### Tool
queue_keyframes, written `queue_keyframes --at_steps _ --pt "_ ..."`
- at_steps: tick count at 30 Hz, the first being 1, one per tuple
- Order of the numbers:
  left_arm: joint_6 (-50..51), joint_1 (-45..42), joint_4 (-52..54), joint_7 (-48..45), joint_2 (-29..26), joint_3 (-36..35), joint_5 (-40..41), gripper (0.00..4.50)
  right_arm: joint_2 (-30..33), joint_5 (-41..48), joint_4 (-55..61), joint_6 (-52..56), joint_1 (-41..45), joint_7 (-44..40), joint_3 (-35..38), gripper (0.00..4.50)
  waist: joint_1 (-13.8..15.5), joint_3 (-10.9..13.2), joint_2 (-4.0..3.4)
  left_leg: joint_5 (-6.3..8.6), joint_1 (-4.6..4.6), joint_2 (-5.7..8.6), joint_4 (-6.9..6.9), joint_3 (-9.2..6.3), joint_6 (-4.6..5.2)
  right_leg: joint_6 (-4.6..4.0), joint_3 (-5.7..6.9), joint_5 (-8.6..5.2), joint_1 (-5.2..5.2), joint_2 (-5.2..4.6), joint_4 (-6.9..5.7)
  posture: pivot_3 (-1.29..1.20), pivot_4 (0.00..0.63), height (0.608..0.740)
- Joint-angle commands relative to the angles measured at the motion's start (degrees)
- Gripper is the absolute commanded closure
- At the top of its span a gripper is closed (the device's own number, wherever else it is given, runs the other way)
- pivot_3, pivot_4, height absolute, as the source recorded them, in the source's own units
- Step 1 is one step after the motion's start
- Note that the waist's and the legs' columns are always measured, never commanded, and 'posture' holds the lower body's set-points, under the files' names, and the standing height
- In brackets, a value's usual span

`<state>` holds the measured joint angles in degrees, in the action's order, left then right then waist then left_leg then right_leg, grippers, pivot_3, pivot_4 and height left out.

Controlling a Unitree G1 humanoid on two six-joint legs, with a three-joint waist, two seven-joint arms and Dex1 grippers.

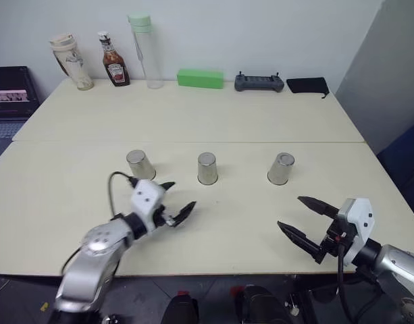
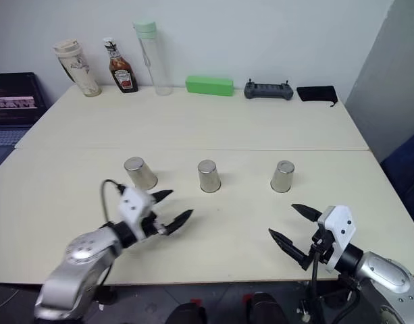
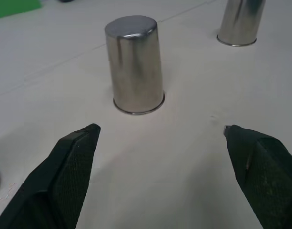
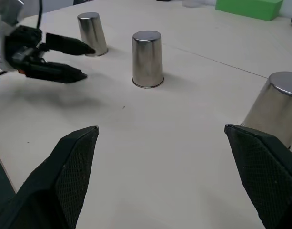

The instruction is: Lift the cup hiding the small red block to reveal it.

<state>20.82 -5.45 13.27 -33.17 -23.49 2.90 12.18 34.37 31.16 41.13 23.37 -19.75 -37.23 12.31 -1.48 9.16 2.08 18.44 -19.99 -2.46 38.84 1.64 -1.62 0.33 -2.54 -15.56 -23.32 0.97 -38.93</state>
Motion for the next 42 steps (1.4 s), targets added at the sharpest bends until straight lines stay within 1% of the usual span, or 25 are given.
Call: queue_keyframes --at_steps 1,4,9,15,21,25,29,33,36,40,41,42 --pt "-3.5 -5.9 -6.4 3.2 4.5 2.5 -2.6 0.05 -1.6 -1.9 0.8 -3.1 -2.7 1.2 2.0 0.00 0.0 0.0 0.05 0.00 -0.02 -0.01 0.00 -0.02 0.00 0.01 0.00 0.01 0.00 0.00 0.00 0.00 0.150 0.740" --pt "-5.3 -9.0 -10.5 4.3 7.4 3.7 -3.8 0.05 -2.6 -2.4 2.2 -3.8 -5.0 2.0 2.4 0.00 0.0 0.0 0.03 0.00 -0.03 -0.02 -0.01 -0.04 0.00 0.00 0.01 0.01 0.00 0.00 0.00 0.00 0.150 0.740" --pt "-9.8 -12.8 -17.0 6.5 10.4 4.6 -6.3 0.05 -3.9 -3.2 4.5 -4.4 -8.0 3.4 3.1 0.00 -0.2 0.0 0.01 0.00 -0.09 -0.05 -0.01 0.01 -0.01 0.01 -0.02 0.01 0.01 0.00 -0.03 0.00 0.150 0.740" --pt "-13.0 -14.2 -20.2 8.6 11.3 3.8 -7.7 0.05 -4.7 -3.9 5.2 -5.2 -10.3 4.4 4.1 0.00 -0.1 0.0 0.01 -0.01 -0.02 -0.04 -0.01 0.01 -0.01 0.05 -0.03 0.03 0.04 0.00 -0.04 0.00 0.150 0.740" --pt "-14.3 -16.2 -23.2 9.4 12.2 3.4 -7.7 0.05 -5.3 -4.7 5.8 -5.9 -11.7 5.1 3.3 0.00 0.0 0.0 0.02 -0.01 -0.02 -0.04 -0.01 0.01 -0.01 0.05 -0.02 0.03 0.04 -0.01 -0.01 0.00 0.150 0.740" --pt "-17.2 -19.7 -29.9 10.1 13.8 3.3 -8.4 0.05 -5.7 -5.0 5.8 -6.0 -11.9 5.4 3.4 0.00 0.0 0.0 0.02 -0.01 -0.01 0.01 0.00 0.00 -0.02 0.11 -0.01 0.06 0.04 -0.01 -0.01 0.00 0.150 0.740" --pt "-19.8 -23.2 -37.1 8.8 16.1 4.0 -8.2 0.05 -5.8 -5.1 5.7 -5.7 -11.8 5.6 3.4 0.00 0.0 0.0 0.02 -0.01 -0.03 0.05 0.00 0.01 -0.01 0.12 -0.02 0.06 0.04 -0.01 0.04 0.00 0.150 0.740" --pt "-24.0 -27.4 -44.2 11.4 18.1 3.2 -9.5 0.05 -5.9 -5.5 5.3 -5.9 -12.0 5.6 2.9 0.00 0.0 0.0 0.05 0.00 -0.08 0.12 -0.01 -0.04 -0.01 0.13 0.01 0.06 0.03 0.01 0.08 0.00 0.150 0.740" --pt "-26.4 -29.0 -46.3 12.6 18.8 2.8 -9.9 0.56 -6.2 -5.5 5.5 -6.0 -12.4 5.7 2.9 0.00 0.0 0.0 0.06 0.00 -0.29 0.15 -0.01 -0.06 -0.01 0.14 0.03 0.06 0.02 0.00 0.08 0.00 0.150 0.740" --pt "-27.8 -29.5 -47.7 12.6 18.9 2.6 -9.9 1.48 -6.4 -5.6 5.7 -6.1 -12.8 5.8 2.7 0.00 -0.1 0.0 0.06 0.00 -0.33 0.13 -0.01 -0.08 -0.01 0.15 0.04 0.06 0.02 -0.01 0.12 0.00 0.150 0.740" --pt "-27.9 -29.5 -47.6 12.5 18.8 2.6 -9.9 1.64 -6.4 -5.6 5.7 -6.0 -12.7 6.0 2.6 0.00 -0.1 0.0 0.06 0.00 -0.33 0.13 -0.01 -0.07 -0.01 0.15 0.04 0.06 0.02 -0.01 0.12 0.00 0.150 0.740" --pt "-28.0 -29.4 -47.5 12.5 18.8 2.6 -9.9 1.67 -6.4 -5.6 5.7 -6.0 -12.7 6.0 2.6 0.00 -0.1 0.0 0.06 0.00 -0.33 0.12 -0.01 -0.08 -0.01 0.15 0.05 0.06 0.02 -0.01 0.12 0.00 0.150 0.740"
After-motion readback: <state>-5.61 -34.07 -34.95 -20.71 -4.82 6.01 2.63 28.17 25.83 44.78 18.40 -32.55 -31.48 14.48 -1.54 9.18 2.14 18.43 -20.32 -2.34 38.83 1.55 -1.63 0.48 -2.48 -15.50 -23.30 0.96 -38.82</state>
